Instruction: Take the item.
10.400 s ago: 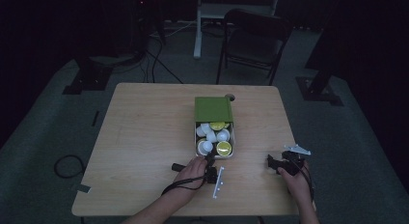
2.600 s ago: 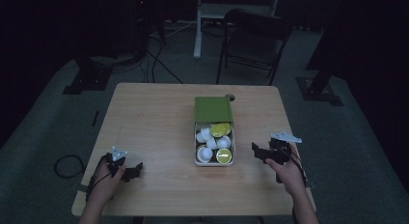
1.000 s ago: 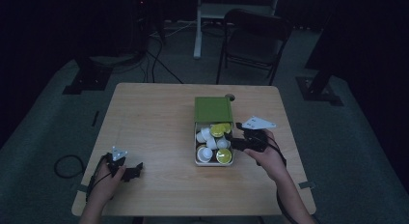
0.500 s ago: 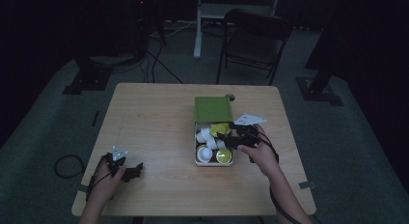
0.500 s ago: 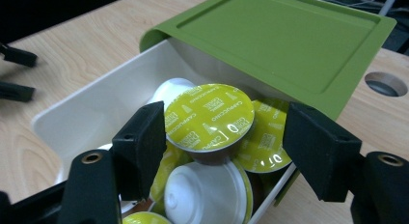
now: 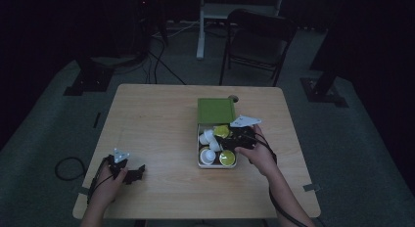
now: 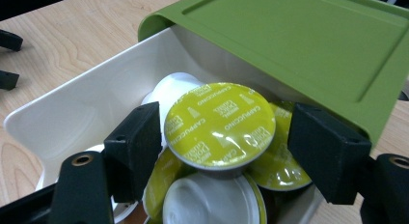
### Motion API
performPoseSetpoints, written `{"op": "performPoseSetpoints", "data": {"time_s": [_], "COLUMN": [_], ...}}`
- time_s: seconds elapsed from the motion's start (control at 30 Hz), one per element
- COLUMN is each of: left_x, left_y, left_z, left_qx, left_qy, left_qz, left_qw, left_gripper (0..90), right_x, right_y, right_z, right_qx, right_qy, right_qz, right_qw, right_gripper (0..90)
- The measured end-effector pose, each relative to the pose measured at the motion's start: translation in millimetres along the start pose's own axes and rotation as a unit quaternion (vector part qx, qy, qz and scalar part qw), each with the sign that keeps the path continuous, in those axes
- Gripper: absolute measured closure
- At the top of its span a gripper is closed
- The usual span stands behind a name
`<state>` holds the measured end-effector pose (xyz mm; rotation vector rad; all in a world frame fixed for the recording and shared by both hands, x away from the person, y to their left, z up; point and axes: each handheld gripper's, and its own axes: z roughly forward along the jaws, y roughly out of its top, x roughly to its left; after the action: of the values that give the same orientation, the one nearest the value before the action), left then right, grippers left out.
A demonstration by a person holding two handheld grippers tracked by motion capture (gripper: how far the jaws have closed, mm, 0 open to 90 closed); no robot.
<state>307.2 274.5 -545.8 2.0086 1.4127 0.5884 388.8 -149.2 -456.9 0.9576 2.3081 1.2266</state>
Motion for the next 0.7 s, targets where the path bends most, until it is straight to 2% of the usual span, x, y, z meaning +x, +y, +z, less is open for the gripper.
{"op": "performPoseSetpoints", "data": {"time_s": [0.27,0.33,0.43,0.5,0.7], "left_x": [0.0,0.0,0.0,0.0,0.0], "left_y": [0.0,0.0,0.0,0.0,0.0], "left_z": [0.0,0.0,0.0,0.0,0.0], "left_qx": [0.0,0.0,0.0,0.0,0.0], "left_qy": [0.0,0.0,0.0,0.0,0.0], "left_qz": [0.0,0.0,0.0,0.0,0.0], "left_qw": [1.0,1.0,1.0,1.0,1.0], "left_gripper": [7.0,7.1,7.1,7.0,7.0], "right_x": [1.6,1.9,1.7,1.9,0.0], "right_y": [2.5,2.4,2.0,1.7,1.7], "right_z": [6.9,9.5,12.1,13.3,13.7], "right_qx": [0.009,0.015,0.018,0.018,0.015], "right_qy": [-0.003,-0.001,-0.003,0.0,0.006], "right_qz": [-0.007,-0.004,-0.012,-0.007,0.004], "right_qw": [0.9999,0.9999,0.9998,0.9998,0.9999], "right_gripper": [27.4,29.2,32.2,36.3,37.9]}}
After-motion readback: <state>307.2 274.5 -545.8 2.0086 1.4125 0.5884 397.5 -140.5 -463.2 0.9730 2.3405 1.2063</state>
